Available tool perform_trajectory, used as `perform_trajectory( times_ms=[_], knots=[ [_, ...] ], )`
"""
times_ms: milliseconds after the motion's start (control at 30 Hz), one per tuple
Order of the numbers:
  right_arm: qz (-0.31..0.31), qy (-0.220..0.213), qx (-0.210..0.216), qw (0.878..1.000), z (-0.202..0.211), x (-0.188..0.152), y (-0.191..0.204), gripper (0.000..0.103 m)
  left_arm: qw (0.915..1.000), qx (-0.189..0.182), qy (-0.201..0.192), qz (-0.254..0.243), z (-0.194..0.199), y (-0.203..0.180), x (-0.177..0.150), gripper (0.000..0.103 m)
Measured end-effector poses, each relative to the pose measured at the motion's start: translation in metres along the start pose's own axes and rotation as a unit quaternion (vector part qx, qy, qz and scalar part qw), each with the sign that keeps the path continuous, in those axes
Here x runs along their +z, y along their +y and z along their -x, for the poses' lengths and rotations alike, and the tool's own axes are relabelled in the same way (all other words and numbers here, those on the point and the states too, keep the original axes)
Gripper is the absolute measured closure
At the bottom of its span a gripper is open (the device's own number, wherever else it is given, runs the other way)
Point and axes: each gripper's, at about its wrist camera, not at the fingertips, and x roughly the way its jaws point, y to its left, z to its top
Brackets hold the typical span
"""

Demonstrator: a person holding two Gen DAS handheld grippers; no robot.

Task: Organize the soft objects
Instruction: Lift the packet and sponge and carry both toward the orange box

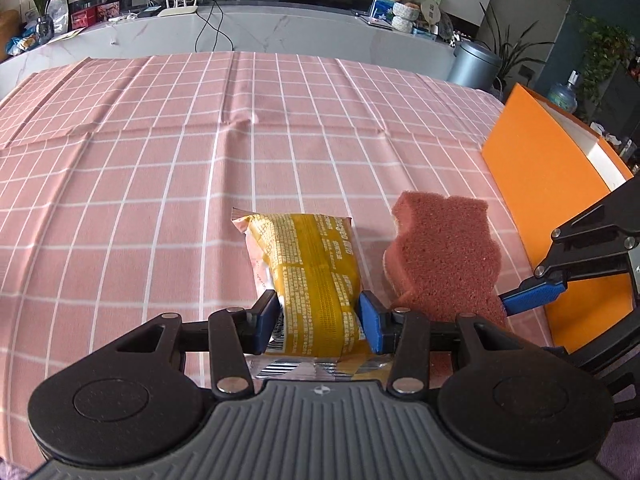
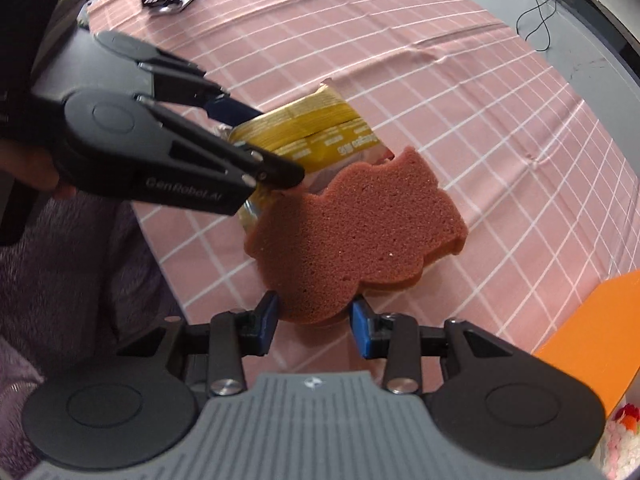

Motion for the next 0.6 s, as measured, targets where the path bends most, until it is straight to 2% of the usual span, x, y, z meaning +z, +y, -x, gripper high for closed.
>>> perform_trajectory(
  times_ms=[233, 333, 400, 467, 533, 600],
  knots=[
    [-0.014, 0.005, -0.011, 1.0, -0.001, -0.014, 0.009, 0.061, 1.0, 0.002, 0.001, -0.005, 0.013, -0.002, -0.016, 0.053],
    [-0.033, -0.005, -0.03, 0.999, 0.002, -0.017, 0.008, 0.054, 1.0, -0.001, -0.005, 0.003, 0.015, 0.0, -0.019, 0.053],
    [-0.066, -0.021, -0.039, 0.997, 0.006, -0.019, 0.005, 0.029, 0.9999, -0.004, -0.011, 0.009, 0.016, 0.001, -0.022, 0.053],
    [-0.116, -0.047, -0.041, 0.991, 0.013, -0.023, 0.001, 0.016, 0.9998, -0.004, -0.015, 0.015, 0.016, 0.002, -0.023, 0.052],
    [-0.17, -0.073, -0.038, 0.982, 0.018, -0.026, -0.002, 0.015, 0.9997, -0.004, -0.018, 0.018, 0.016, 0.002, -0.022, 0.052],
    [-0.238, -0.095, -0.03, 0.966, 0.02, -0.029, -0.006, 0.008, 0.9995, -0.001, -0.021, 0.022, 0.014, 0.003, -0.021, 0.051]
  ],
)
